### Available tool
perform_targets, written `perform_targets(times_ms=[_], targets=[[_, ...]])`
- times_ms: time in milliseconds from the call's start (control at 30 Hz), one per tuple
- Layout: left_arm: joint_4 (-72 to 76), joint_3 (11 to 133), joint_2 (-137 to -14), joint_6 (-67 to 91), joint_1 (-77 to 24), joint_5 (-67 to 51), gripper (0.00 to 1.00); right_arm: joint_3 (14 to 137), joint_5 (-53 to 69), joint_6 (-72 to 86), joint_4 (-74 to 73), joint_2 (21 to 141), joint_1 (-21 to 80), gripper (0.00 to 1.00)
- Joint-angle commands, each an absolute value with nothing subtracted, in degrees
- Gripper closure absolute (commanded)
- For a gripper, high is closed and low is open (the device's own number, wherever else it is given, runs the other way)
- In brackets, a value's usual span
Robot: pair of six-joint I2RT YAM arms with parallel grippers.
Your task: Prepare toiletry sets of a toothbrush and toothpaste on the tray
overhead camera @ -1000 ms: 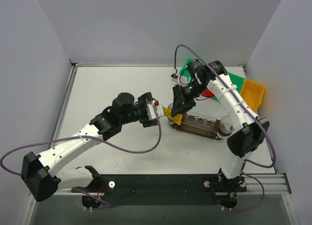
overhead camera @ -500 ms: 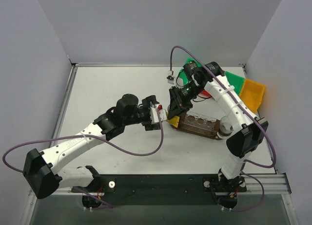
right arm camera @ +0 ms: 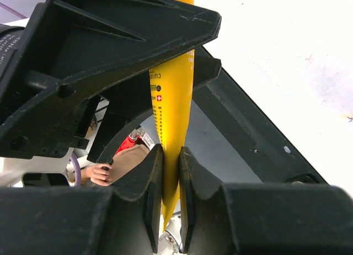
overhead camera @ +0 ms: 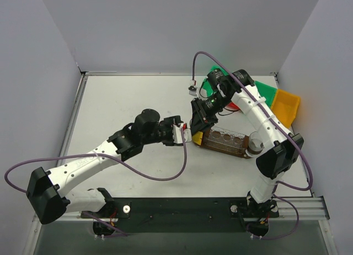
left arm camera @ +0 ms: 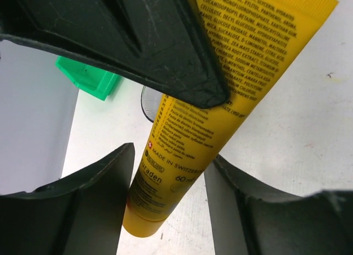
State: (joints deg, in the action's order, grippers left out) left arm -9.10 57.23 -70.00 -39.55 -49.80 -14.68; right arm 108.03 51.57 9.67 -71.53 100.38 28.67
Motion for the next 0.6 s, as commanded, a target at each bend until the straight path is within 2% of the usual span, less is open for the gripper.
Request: perform_targets(times_ms=[0, 200, 233, 333, 400, 567], targets=[[-9.0, 57.7, -69.4, -40.2, -50.9, -15.4, 0.42, 111.2, 55.0, 10.3, -71.8, 99.1, 29.2, 1.0], [-9.8, 58.2, -69.6, -41.0, -51.0, -14.8, 0.58, 114.0, 51.2, 11.1, -72.2, 100.2, 29.2, 1.0], [-9.8, 58.2, -69.7, -41.0, -51.1, -14.5, 0.66, 114.7, 50.6, 11.4, -72.2, 100.3, 29.2, 1.0], [-9.7, 58.0, -69.6, -40.5, -51.1, -13.8, 0.79, 115.0, 47.8, 12.0, -72.0, 100.5, 29.3, 1.0], [-9.5, 57.9, -69.7, -39.3, -51.1, -13.2, 0.82, 115.5, 46.4, 12.1, -71.9, 100.6, 29.2, 0.99], [-8.3, 59.1, -70.7, -35.0, -51.0, -12.6, 0.99, 116.8, 40.4, 13.5, -69.4, 99.3, 29.2, 0.79]])
